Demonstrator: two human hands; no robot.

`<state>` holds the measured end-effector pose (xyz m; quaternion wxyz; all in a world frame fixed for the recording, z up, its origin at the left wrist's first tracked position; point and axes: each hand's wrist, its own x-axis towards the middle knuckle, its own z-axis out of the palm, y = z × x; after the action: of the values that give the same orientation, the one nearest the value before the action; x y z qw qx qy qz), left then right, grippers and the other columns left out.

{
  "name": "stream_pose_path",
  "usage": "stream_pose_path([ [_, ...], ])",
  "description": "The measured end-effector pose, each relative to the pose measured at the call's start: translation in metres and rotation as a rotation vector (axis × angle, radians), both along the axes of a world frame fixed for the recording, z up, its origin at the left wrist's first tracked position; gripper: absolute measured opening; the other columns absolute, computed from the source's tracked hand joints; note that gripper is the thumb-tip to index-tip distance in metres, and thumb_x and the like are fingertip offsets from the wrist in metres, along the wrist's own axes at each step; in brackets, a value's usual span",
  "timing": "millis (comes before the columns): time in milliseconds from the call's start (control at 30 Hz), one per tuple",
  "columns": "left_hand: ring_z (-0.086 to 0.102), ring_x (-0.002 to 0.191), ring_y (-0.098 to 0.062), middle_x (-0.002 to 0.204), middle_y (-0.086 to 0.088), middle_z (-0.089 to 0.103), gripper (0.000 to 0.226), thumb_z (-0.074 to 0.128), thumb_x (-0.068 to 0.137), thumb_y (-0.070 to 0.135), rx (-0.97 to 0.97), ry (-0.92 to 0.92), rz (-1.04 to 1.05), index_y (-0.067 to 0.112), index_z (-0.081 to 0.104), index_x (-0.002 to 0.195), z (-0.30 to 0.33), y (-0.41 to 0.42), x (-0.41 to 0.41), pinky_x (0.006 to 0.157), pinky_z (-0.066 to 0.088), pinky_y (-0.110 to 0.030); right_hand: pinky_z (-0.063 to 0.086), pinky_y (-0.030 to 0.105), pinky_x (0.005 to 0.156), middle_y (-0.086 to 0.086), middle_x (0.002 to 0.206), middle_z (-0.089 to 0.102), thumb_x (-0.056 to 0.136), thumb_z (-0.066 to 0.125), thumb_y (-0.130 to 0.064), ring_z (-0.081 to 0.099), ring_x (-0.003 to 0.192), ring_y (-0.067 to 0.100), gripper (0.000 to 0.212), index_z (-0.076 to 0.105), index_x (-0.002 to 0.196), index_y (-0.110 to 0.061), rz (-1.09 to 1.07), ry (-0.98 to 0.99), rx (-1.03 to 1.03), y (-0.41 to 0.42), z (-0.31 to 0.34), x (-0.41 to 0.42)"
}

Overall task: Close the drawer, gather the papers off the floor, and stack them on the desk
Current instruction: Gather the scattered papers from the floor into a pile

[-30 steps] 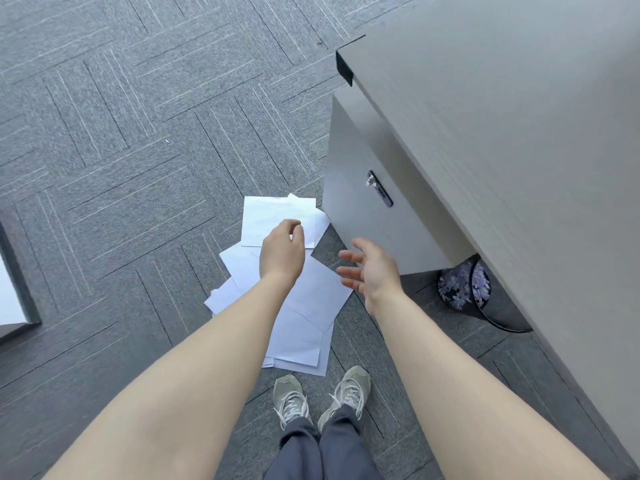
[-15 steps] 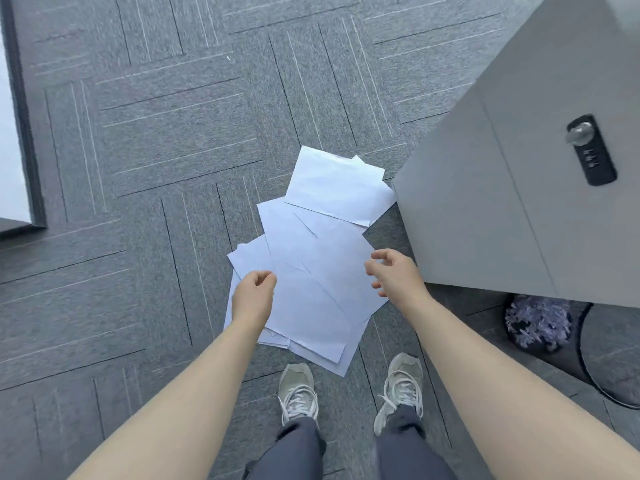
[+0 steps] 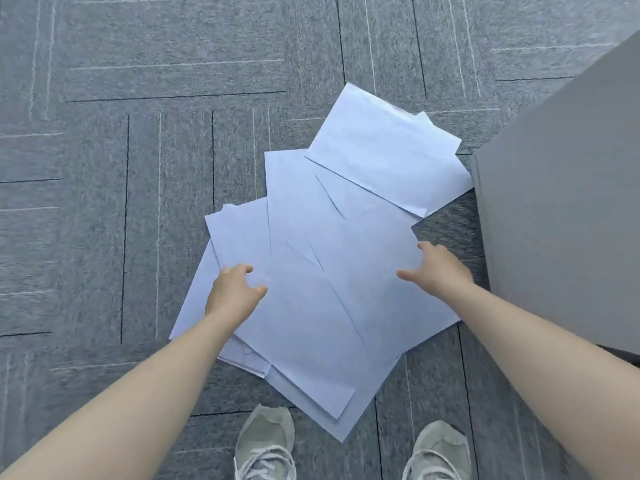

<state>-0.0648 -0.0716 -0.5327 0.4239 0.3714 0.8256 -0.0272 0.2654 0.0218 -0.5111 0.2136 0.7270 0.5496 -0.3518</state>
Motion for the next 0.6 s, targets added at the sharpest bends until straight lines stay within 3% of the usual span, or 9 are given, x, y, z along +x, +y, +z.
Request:
stream_pose_path([
  [200, 0.044, 0.125, -0.029, 0.132, -0.008, 0.045, 0.067, 0.07, 0.078, 0.039, 0.109, 0.146, -0.129, 0.016, 0.044, 0.136, -0.051, 0.011, 0.01, 0.095, 0.042, -0.041, 0.046, 0.045, 0.085, 0.016, 0.139, 0.044, 0.07, 0.073, -0.063, 0.044, 0.128, 0.036, 0.1, 0.024, 0.149, -0.025, 0.049, -0.105, 0.112, 0.017, -0.063, 0.002],
  [300, 0.045, 0.12, -0.031, 0.123, -0.009, 0.051, 0.059, 0.073, 0.076, 0.039, 0.127, 0.234, -0.173, 0.014, 0.048, 0.124, -0.064, 0.013, 0.013, 0.093, 0.041, -0.04, 0.044, 0.044, 0.084, 0.02, 0.13, 0.049, 0.067, 0.078, -0.059, 0.048, 0.121, 0.038, 0.097, 0.027, 0.142, -0.024, 0.041, -0.128, 0.194, 0.017, -0.078, 0.001],
  [400, 0.047, 0.114, -0.03, 0.114, -0.006, 0.056, 0.051, 0.074, 0.072, 0.04, 0.092, 0.248, -0.175, 0.016, 0.048, 0.11, -0.072, 0.013, 0.018, 0.087, 0.04, -0.038, 0.042, 0.047, 0.094, 0.021, 0.127, 0.054, 0.064, 0.079, -0.057, 0.051, 0.12, 0.039, 0.095, 0.031, 0.138, -0.02, 0.013, -0.144, 0.218, 0.017, -0.085, 0.003],
  [500, 0.05, 0.109, -0.029, 0.106, -0.006, 0.054, 0.036, 0.073, 0.072, 0.04, 0.064, 0.195, -0.171, 0.019, 0.049, 0.091, -0.078, 0.015, 0.018, 0.084, 0.042, -0.036, 0.039, 0.046, 0.095, 0.012, 0.118, 0.062, 0.066, 0.079, -0.051, 0.055, 0.116, 0.036, 0.078, 0.04, 0.125, -0.019, -0.059, -0.082, 0.21, 0.021, -0.087, 0.007],
  [600, 0.055, 0.096, -0.028, 0.095, -0.004, 0.05, 0.023, 0.069, 0.075, 0.034, 0.102, 0.1, -0.14, 0.016, 0.056, 0.078, -0.078, 0.017, 0.012, 0.076, 0.045, -0.034, 0.045, 0.042, 0.091, 0.004, 0.105, 0.068, 0.072, 0.073, -0.036, 0.063, 0.104, 0.031, 0.045, 0.053, 0.107, -0.019, -0.097, 0.074, 0.199, 0.02, -0.087, 0.004],
])
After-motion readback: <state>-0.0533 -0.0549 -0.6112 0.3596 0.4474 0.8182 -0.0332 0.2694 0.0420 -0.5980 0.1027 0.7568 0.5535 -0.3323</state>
